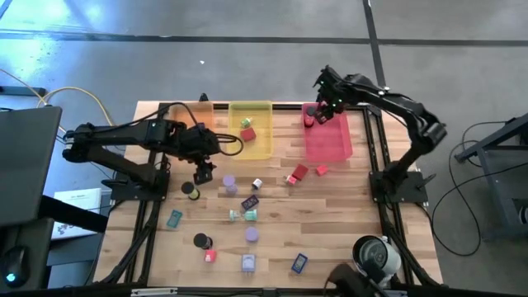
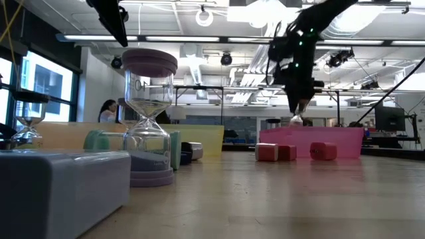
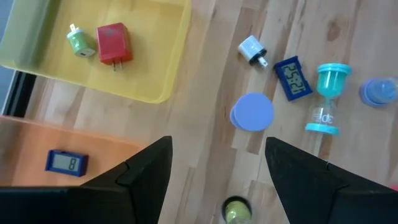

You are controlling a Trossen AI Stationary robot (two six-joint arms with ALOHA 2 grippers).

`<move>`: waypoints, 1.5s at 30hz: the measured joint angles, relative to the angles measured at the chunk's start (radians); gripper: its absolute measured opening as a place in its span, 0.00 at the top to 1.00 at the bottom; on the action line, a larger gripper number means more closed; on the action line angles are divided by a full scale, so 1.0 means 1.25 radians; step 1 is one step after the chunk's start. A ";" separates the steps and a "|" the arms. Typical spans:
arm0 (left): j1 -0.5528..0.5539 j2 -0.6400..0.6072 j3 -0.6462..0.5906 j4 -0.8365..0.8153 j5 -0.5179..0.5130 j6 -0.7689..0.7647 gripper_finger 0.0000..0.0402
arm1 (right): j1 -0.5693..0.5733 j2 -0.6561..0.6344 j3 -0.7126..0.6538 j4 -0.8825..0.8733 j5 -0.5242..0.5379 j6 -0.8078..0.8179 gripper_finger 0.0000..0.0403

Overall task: Pick & Place Office items
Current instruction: Put the orange sand timer into the pink bin

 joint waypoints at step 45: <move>0.062 0.000 0.000 0.029 -0.001 0.075 0.38 | 0.010 0.047 0.088 0.010 0.023 0.011 0.56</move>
